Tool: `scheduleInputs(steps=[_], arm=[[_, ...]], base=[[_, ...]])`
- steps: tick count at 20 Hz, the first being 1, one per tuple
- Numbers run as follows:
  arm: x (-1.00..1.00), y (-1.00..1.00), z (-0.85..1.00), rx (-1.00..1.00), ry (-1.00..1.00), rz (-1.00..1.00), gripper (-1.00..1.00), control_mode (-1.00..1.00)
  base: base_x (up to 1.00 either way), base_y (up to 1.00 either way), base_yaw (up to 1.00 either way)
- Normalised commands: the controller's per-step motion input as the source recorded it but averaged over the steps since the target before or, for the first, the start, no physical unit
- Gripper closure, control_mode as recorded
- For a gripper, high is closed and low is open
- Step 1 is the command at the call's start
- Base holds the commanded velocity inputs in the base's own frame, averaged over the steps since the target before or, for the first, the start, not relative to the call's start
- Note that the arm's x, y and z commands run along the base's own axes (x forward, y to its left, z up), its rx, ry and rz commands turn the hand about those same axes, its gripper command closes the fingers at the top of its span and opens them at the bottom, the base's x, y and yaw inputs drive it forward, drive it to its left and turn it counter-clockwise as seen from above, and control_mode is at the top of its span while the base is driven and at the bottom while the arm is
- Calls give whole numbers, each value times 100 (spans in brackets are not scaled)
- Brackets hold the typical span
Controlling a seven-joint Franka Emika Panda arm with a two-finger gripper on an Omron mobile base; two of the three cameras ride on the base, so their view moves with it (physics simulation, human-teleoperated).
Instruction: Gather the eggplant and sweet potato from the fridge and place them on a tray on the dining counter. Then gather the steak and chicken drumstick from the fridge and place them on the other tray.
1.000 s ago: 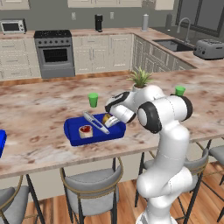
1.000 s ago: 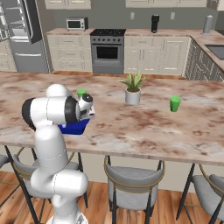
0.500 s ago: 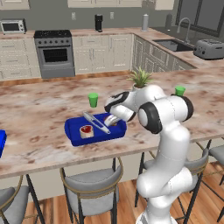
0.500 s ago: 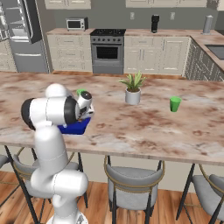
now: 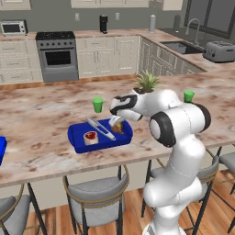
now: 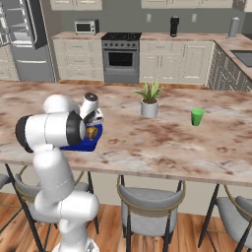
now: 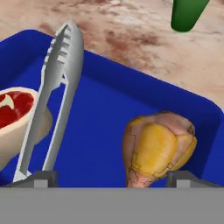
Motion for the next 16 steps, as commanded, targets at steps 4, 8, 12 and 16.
scheduleInputs(steps=[4,8,12,16], arm=[[-75,0,36,-1,0,-3,-100,-100],[-95,-1,46,0,-4,-10,-100,-100],[-93,-8,49,0,-1,-9,-100,-100],[-100,-29,39,0,-4,-13,-100,-100]], base=[[0,0,0],[0,0,0],[0,0,0],[0,0,0]])
